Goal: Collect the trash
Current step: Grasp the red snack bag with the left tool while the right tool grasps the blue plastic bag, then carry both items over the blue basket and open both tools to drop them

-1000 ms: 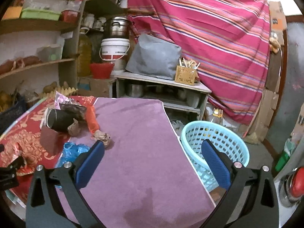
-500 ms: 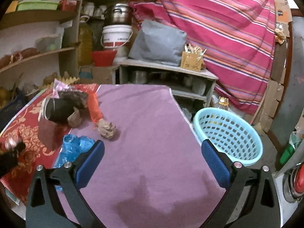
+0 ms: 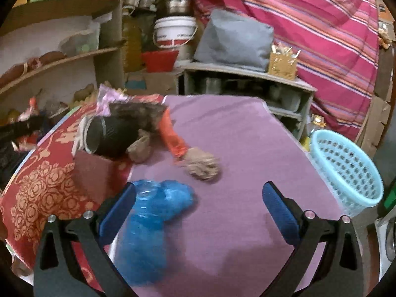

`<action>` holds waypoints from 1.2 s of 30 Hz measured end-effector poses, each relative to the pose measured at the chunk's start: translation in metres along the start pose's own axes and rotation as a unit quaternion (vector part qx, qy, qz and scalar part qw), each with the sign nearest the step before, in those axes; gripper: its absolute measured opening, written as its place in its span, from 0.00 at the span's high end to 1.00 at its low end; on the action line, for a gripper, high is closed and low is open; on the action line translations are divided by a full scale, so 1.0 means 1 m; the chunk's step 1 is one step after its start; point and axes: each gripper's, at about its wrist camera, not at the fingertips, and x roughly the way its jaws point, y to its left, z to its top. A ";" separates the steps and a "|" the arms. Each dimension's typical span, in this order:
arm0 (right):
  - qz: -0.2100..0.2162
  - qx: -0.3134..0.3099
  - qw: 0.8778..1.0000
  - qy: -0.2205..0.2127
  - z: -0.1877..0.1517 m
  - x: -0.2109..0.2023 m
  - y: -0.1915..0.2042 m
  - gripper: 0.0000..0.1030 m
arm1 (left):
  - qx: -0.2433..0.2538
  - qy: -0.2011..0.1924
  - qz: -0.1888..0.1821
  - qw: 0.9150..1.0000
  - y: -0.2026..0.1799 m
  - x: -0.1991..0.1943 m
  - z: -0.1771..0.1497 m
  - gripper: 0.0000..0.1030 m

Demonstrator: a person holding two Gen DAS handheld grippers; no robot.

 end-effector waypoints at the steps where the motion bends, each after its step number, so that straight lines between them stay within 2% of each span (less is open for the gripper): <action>1: -0.004 -0.010 1.000 0.008 -0.002 0.007 0.008 0.04 | 0.005 -0.004 0.003 1.000 -0.001 -0.001 -0.001 0.64; 5: -0.013 -0.030 0.999 0.033 -0.007 0.026 0.021 0.06 | 0.015 -0.011 0.006 1.000 -0.004 -0.001 0.001 0.64; 7: -0.003 -0.036 0.999 0.039 -0.005 0.029 0.023 0.26 | 0.013 -0.007 0.003 1.000 -0.004 0.001 0.001 0.64; 8: 0.001 -0.040 0.998 0.042 -0.004 0.031 0.023 0.32 | 0.012 -0.005 0.001 1.000 -0.004 0.003 0.001 0.64; 9: 0.008 -0.046 0.998 0.050 -0.004 0.033 0.024 0.47 | 0.012 -0.002 0.000 1.000 -0.004 0.005 0.000 0.64; 10: 0.019 -0.048 0.997 0.056 -0.005 0.035 0.023 0.57 | 0.013 0.000 0.002 1.000 -0.005 0.007 0.000 0.64; 14: 0.045 -0.038 0.997 0.046 -0.004 0.027 0.009 0.73 | 0.014 0.008 0.000 1.000 -0.008 0.011 -0.002 0.64; 20: 0.069 -0.003 0.998 0.002 0.026 -0.009 -0.051 0.76 | 0.043 -0.005 -0.010 0.999 -0.042 0.001 0.005 0.64; 22: 0.055 -0.001 0.998 -0.017 0.043 -0.021 -0.080 0.76 | 0.046 -0.011 -0.030 0.998 -0.062 -0.007 0.012 0.64; 26: 0.012 0.021 0.999 -0.035 0.079 -0.034 -0.158 0.76 | 0.055 -0.024 -0.066 0.996 -0.113 -0.015 0.032 0.64; 27: 0.006 0.027 0.999 -0.038 0.084 -0.037 -0.174 0.76 | 0.052 -0.027 -0.087 0.994 -0.132 -0.016 0.039 0.64; 30: -0.014 0.044 0.998 -0.042 0.097 -0.035 -0.230 0.76 | 0.063 -0.033 -0.114 0.991 -0.180 -0.016 0.046 0.64; 33: -0.032 0.070 0.996 -0.042 0.096 -0.024 -0.281 0.76 | 0.082 -0.028 -0.145 0.986 -0.232 -0.012 0.044 0.64; 36: -0.041 0.110 0.993 -0.033 0.080 -0.012 -0.328 0.76 | 0.104 -0.024 -0.171 0.980 -0.282 -0.007 0.036 0.63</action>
